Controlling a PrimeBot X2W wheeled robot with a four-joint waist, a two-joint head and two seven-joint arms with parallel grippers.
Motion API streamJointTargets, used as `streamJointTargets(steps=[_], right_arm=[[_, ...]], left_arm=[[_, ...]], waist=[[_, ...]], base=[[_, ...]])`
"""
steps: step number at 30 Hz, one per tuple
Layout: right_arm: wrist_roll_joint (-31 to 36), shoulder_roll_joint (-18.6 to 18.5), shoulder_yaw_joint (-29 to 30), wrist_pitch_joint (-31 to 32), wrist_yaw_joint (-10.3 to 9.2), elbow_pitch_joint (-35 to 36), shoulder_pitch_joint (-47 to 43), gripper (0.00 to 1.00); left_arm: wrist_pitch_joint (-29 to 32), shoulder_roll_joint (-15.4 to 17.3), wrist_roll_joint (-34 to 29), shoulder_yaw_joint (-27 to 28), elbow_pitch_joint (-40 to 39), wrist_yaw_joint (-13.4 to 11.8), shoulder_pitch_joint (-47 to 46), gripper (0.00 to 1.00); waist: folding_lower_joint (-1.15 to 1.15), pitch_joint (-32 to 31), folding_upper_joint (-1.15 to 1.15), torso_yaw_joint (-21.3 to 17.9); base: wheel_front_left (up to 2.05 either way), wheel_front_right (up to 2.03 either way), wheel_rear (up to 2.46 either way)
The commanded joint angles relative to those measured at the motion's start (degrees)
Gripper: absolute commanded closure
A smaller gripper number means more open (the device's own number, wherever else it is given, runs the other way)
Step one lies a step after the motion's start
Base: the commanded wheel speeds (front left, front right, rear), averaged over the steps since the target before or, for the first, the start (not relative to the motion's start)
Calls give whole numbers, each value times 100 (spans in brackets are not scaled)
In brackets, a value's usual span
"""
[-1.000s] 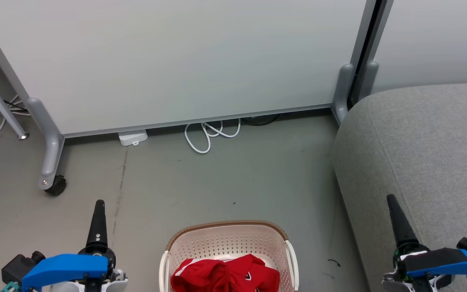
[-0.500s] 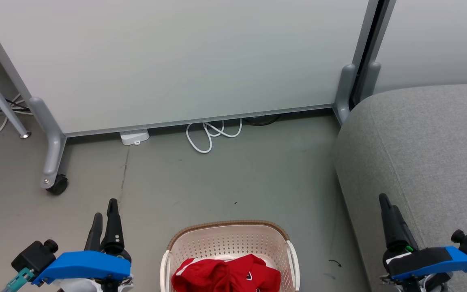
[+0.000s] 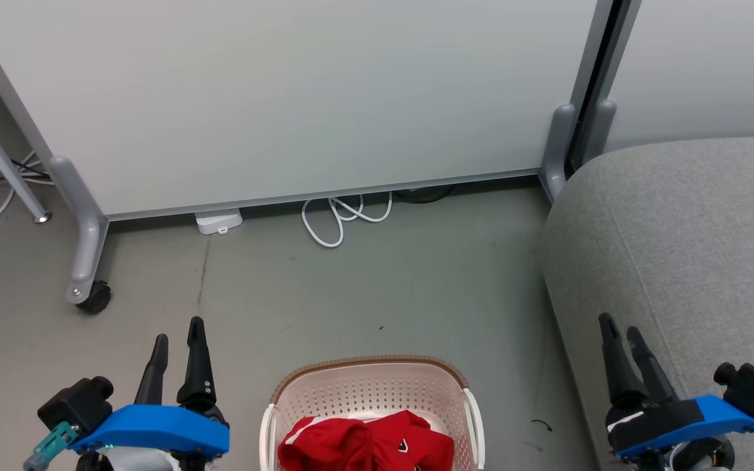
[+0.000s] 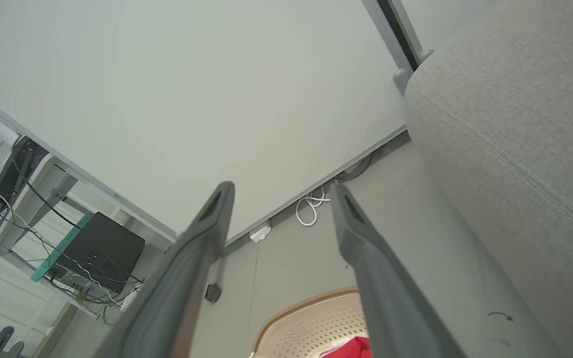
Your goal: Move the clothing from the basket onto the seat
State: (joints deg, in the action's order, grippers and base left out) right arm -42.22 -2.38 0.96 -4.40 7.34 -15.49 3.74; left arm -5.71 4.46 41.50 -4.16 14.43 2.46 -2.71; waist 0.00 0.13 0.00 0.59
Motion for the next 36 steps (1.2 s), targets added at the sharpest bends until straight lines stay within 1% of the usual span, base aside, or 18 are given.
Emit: streamJointTargets(steps=[1, 16, 31, 36], right_arm=[[253, -42, -17, -70, 14, 80, 85, 0], [1189, -50, -35, -210, 15, 83, 82, 0], [2003, -56, -62, -378, 16, 14, 103, 0], [2201, -57, -69, -437, 17, -36, 110, 0]], left_arm=[[-78, 56, -259, -39, -75, -30, -66, 0], [-304, 85, -1151, -169, -75, -94, -14, 0], [-518, 10, -1759, -149, 78, -61, 12, 0], [-579, -16, -1897, -128, 126, -3, 18, 0]], waist=[[0, 2, 0, 5], [0, 1, 0, 24], [0, -20, 0, 45], [0, -33, 0, 55]], base=[[0, 0, 0], [0, 0, 0], [0, 0, 0], [0, 0, 0]])
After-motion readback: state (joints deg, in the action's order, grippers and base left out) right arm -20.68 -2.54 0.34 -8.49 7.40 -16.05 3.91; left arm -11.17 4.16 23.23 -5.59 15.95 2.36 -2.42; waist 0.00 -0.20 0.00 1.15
